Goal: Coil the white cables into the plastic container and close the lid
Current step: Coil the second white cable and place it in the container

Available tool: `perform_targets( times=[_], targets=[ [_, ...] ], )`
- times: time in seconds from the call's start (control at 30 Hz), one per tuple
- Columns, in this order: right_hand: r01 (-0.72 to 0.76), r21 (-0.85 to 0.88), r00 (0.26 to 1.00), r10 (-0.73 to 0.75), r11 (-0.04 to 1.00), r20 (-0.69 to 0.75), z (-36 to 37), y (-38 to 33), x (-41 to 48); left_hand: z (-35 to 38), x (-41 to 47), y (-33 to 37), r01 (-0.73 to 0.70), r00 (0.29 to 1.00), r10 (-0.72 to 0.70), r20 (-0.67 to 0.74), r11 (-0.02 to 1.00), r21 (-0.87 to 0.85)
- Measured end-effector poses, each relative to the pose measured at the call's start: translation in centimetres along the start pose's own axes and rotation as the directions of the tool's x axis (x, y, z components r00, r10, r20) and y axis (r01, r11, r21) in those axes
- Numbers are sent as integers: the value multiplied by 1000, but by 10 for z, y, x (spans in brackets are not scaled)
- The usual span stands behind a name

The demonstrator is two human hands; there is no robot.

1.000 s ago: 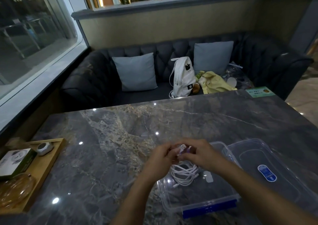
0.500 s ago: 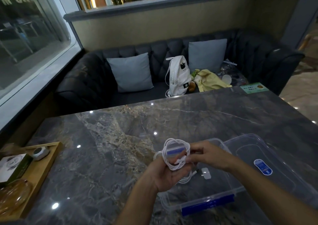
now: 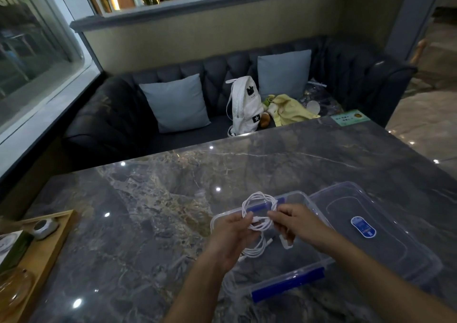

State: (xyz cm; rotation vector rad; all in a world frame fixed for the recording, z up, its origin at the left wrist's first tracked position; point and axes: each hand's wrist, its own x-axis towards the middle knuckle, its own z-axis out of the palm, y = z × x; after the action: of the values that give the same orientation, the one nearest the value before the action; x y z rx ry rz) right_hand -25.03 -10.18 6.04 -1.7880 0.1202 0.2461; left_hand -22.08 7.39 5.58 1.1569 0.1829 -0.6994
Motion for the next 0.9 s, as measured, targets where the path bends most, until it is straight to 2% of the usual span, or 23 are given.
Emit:
perform_targets(
  times=[0.1,0.27,0.37,0.57,0.67,0.83,0.9],
  targets=[
    [-105,-18,994,106,994,38,-1,8,1,7,2,-6,19,993,-9,-115,996,88],
    [-263,-37,965,262,964,-10,-2,20,3,18,9,-16,146,968,-113,-223,980,137],
    [-343,-62,939,342,937,-22,-6,24,3,23,16,-24,162,953,-104,-285,969,189],
    [-447,80,893,450,891,-23,-9,33,9,36,33,-37,187,956,-99,-275,930,316],
    [-480,107,873,486,871,-36,-10,40,13,36,41,-45,200,951,-107,-289,928,316],
    [-525,73,840,530,848,-116,-12,53,20,40,57,-56,261,926,-125,-357,895,362],
    [-524,47,838,524,851,-150,-14,57,22,39,65,-61,267,922,-93,-375,854,447]
  ],
)
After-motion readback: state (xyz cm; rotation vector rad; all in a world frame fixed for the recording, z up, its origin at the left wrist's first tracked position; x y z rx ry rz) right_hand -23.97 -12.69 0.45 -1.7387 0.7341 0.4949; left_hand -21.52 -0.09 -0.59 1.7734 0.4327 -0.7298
